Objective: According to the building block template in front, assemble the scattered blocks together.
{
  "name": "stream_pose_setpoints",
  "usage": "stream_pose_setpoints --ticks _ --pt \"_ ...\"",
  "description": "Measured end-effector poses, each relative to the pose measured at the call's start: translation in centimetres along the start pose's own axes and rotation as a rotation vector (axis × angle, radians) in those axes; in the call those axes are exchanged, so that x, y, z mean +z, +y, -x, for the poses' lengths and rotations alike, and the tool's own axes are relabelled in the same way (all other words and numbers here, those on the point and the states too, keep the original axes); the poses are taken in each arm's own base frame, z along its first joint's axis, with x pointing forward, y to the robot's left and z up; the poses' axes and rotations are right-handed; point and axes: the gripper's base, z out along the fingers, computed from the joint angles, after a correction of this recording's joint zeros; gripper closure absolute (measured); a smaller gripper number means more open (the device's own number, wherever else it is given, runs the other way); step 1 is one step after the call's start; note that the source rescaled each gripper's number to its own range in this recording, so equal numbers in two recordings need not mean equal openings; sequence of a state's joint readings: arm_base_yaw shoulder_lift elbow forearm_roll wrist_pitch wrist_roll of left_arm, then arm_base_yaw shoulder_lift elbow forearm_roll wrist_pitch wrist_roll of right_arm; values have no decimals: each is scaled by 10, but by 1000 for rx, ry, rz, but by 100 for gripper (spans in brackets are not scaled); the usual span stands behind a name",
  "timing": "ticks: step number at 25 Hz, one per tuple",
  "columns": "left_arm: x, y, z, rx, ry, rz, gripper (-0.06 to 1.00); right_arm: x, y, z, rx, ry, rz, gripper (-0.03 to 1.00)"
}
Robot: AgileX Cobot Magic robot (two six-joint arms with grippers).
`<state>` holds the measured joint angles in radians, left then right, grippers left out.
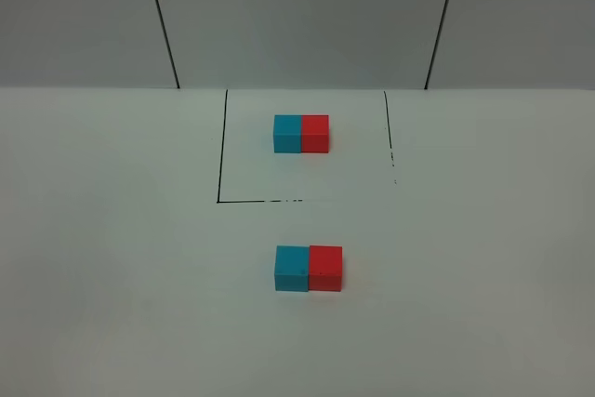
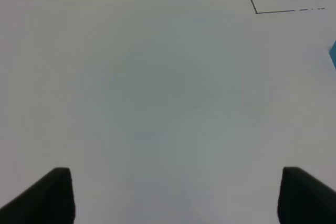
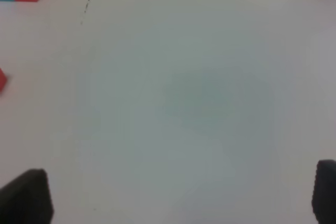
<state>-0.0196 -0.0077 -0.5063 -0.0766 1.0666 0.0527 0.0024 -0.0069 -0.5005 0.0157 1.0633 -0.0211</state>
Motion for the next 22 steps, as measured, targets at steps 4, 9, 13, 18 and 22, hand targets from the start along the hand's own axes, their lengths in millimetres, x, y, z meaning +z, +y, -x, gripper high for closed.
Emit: stream_pose_setpoints --ticks 4,9,13,18,22 --pt "0 0 0 0 0 0 30 0 0 0 0 0 1 -3" --pt "0 0 0 0 0 0 30 0 0 0 1 0 2 -3" --pt "0 0 0 0 0 0 30 0 0 0 1 0 2 -3" --pt "0 0 0 0 0 0 30 0 0 0 1 0 2 -3" --pt "0 0 0 0 0 0 30 0 0 0 1 0 2 -3"
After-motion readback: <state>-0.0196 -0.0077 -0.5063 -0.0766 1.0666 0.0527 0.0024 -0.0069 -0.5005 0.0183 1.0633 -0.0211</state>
